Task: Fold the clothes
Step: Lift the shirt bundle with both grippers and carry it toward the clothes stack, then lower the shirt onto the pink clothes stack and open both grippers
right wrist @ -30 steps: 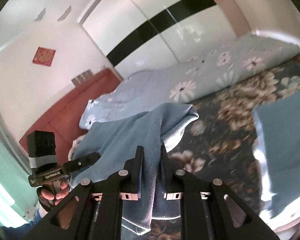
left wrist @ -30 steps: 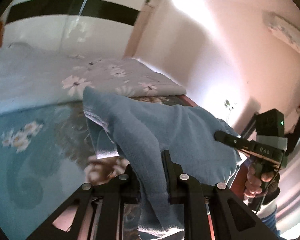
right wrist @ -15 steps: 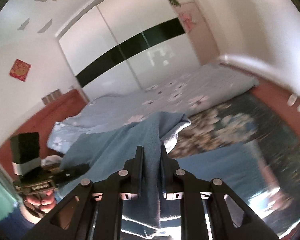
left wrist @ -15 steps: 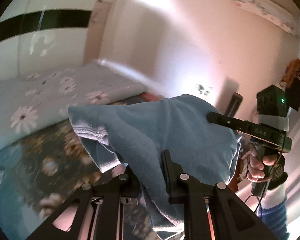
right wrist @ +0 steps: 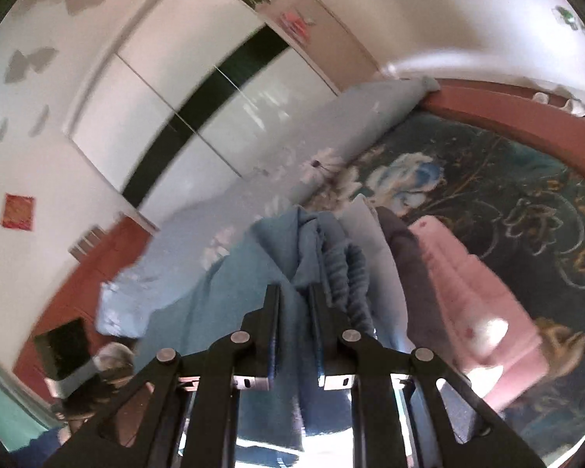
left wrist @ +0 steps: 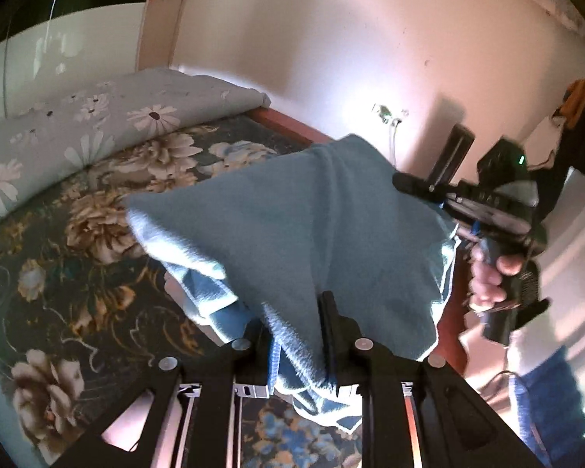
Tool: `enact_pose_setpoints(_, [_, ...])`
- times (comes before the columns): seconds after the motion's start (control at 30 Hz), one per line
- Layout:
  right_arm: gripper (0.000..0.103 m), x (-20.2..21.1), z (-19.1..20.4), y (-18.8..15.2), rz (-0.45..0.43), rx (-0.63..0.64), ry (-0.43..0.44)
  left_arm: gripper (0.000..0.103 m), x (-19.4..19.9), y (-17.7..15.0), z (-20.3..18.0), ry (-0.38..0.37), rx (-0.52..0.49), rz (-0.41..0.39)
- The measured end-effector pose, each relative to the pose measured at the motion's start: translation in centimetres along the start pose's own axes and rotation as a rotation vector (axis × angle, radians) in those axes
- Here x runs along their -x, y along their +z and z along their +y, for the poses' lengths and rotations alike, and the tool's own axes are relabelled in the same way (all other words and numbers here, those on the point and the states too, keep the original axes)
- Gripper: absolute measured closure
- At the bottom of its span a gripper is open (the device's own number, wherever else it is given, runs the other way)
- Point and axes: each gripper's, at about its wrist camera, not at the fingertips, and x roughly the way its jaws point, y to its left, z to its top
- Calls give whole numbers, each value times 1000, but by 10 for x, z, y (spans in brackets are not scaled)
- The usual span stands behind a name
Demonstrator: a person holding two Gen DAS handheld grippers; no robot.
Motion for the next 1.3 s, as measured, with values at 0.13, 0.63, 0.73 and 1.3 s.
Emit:
enact_pose_setpoints(0.13, [88, 1, -1, 1, -15, -20, -10, 82, 16, 0, 11, -9, 17, -24])
enact_pose_setpoints(0.63, [65, 4, 104, 0, -37, 273, -303, 66, 24, 8, 4, 71, -39, -72])
enact_pose_setpoints(0.73, [65, -19, 112, -5, 25, 312, -296, 66, 7, 7, -2, 76, -46, -39])
enact_pose_setpoints(1.3, [57, 32, 153, -49, -163, 287, -336, 22, 58, -40, 24, 125, -103, -71])
